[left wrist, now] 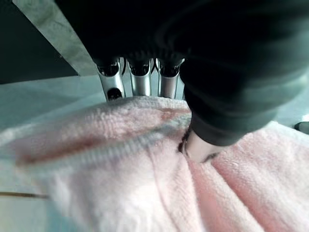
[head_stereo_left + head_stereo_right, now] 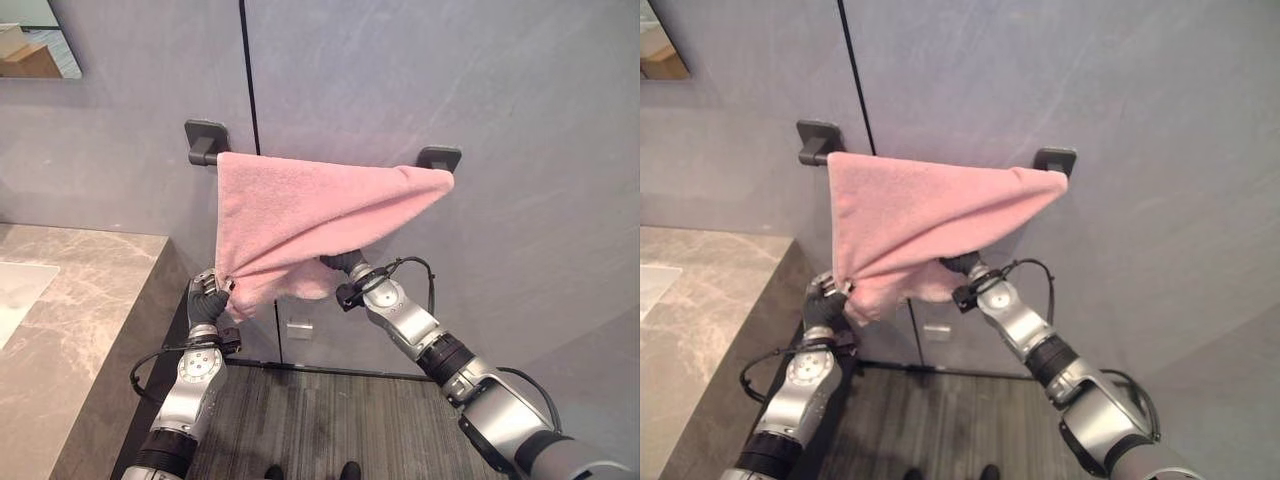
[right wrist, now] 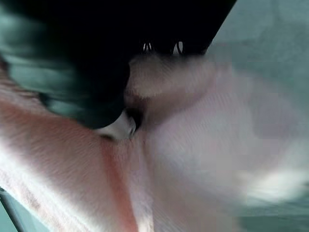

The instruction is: Put brush and paste in cup on sink, flatten towel.

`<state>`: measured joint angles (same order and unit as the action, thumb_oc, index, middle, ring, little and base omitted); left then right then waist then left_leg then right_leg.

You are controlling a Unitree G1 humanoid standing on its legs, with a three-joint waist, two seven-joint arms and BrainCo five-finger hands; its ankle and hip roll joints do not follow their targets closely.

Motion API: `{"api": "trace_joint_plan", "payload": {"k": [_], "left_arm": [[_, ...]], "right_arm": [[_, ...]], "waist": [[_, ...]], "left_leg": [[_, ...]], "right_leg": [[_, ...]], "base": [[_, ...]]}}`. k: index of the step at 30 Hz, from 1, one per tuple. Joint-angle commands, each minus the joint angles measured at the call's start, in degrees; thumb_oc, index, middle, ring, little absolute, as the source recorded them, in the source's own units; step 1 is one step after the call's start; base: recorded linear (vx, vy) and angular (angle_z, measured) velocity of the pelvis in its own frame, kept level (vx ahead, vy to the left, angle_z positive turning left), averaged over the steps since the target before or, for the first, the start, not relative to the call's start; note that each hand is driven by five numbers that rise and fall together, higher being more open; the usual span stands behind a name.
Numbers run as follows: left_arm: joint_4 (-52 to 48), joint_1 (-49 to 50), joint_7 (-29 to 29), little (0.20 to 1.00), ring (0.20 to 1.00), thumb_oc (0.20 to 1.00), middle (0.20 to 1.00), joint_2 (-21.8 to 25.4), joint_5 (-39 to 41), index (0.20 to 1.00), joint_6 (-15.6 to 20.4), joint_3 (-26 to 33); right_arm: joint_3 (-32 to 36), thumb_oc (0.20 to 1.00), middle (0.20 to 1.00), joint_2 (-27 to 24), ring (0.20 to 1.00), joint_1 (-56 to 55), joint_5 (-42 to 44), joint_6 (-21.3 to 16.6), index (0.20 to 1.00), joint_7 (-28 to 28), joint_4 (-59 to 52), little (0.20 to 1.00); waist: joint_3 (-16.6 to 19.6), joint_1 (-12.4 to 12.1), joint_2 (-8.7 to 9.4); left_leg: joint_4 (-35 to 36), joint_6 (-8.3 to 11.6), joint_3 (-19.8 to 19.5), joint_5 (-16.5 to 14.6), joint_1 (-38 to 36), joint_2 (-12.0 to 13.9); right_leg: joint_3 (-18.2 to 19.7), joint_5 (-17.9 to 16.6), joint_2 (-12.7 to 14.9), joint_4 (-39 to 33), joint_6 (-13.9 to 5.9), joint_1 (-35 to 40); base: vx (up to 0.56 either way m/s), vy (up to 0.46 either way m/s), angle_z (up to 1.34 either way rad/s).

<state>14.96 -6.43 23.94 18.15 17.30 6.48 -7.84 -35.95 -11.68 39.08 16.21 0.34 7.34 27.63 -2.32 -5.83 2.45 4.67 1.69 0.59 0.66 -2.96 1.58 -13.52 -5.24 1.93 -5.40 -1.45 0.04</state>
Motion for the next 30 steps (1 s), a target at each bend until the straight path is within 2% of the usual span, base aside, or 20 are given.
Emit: {"api": "trace_joint_plan", "payload": {"k": [1,3,6,9,11,15,18,24,30], "left_arm": [[2.5,-2.5,0.9,1.000,1.000,1.000,1.000,3.4,-2.6,1.000,-0.1,-1.8],[2.9,-2.4,0.8,1.000,1.000,1.000,1.000,3.4,-2.9,1.000,-0.3,-2.1],[8.8,-2.7,-0.8,1.000,1.000,1.000,1.000,3.0,-4.7,1.000,-2.8,-3.6],[16.2,-2.6,-4.3,1.000,1.000,1.000,1.000,3.1,-7.4,1.000,-6.4,-5.5],[16.1,-2.5,-4.7,1.000,1.000,1.000,1.000,3.3,-7.4,1.000,-6.0,-5.6],[22.3,-0.3,-6.8,1.000,1.000,1.000,1.000,2.3,-10.1,1.000,-6.7,-5.8],[25.6,3.8,-9.1,1.000,1.000,1.000,1.000,0.8,-10.3,1.000,-6.5,-5.7],[37.2,6.8,-11.1,1.000,1.000,1.000,1.000,-1.7,-11.6,1.000,-5.8,-4.9],[41.0,8.3,-11.5,1.000,1.000,1.000,1.000,-3.1,-9.1,1.000,-4.6,-2.8]], "right_arm": [[-1.3,1.000,1.000,3.8,1.000,2.5,-2.2,-1.5,1.000,-0.8,-0.6,1.000],[-1.3,1.000,1.000,3.7,1.000,2.0,-2.1,-1.5,1.000,-0.9,-0.4,1.000],[-1.1,1.000,1.000,2.6,1.000,-0.3,-3.2,-1.3,1.000,-2.1,1.0,1.000],[-0.4,1.000,1.000,-0.9,1.000,-3.8,-5.8,-0.4,1.000,-4.4,4.1,1.000],[-0.3,1.000,1.000,-1.4,1.000,-4.6,-6.1,-0.3,1.000,-4.9,4.2,1.000],[3.3,1.000,1.000,-5.2,1.000,-11.6,-7.2,-0.4,1.000,-6.1,6.4,1.000],[9.9,1.000,1.000,-7.1,1.000,-21.9,-5.1,-1.4,1.000,-5.6,9.0,1.000],[18.1,1.000,1.000,-6.4,1.000,-32.0,-5.0,-3.3,1.000,-3.6,22.6,1.000],[22.3,1.000,1.000,-4.8,1.000,-34.9,1.1,-4.7,1.000,-3.7,25.8,1.000]], "waist": [[2.0,-2.8,2.09],[2.1,-2.6,2.06],[2.2,-1.5,1.59],[2.3,-0.2,0.75],[2.3,-0.1,0.60],[2.4,1.1,0.10],[2.4,2.5,-0.27],[2.0,4.2,-1.09],[1.6,4.5,-1.57]], "left_leg": [[0.3,-0.10,-1.5,-1.2,-0.3,-1.2],[0.3,-0.09,-1.4,-1.2,-0.3,-1.2],[0.3,0.01,-0.8,-0.9,-0.4,-1.1],[0.3,0.07,-0.2,-0.6,-0.2,-1.0],[0.3,0.07,-0.2,-0.5,-0.2,-1.0],[0.3,0.14,-0.3,-0.4,-0.2,-0.9],[0.3,0.18,-0.7,-0.2,0.0,-0.9],[0.3,0.52,-1.9,0.5,1.2,-0.9],[0.3,0.77,-2.1,0.7,1.7,-0.9]], "right_leg": [[0.2,2.5,5.7,0.4,-6.24,5.0],[0.2,2.4,5.7,0.4,-6.24,5.0],[0.5,2.1,5.8,0.4,-6.32,4.9],[0.8,1.7,5.9,0.5,-6.48,4.6],[0.8,1.6,5.9,0.5,-6.51,4.5],[0.7,1.7,6.1,0.9,-6.49,4.4],[0.1,2.0,6.2,1.5,-6.45,4.3],[-1.4,2.0,6.6,1.4,-6.48,4.1],[-1.8,1.8,6.8,1.0,-6.56,3.9]], "base": [[0.00,0.000,0.00],[-0.02,0.000,0.00],[-0.06,0.008,0.00],[-0.07,0.020,-0.03],[-0.02,0.005,-0.01],[-0.04,0.006,-0.02],[-0.04,0.001,0.04],[-0.03,0.001,0.04],[0.00,0.001,0.09]]}}
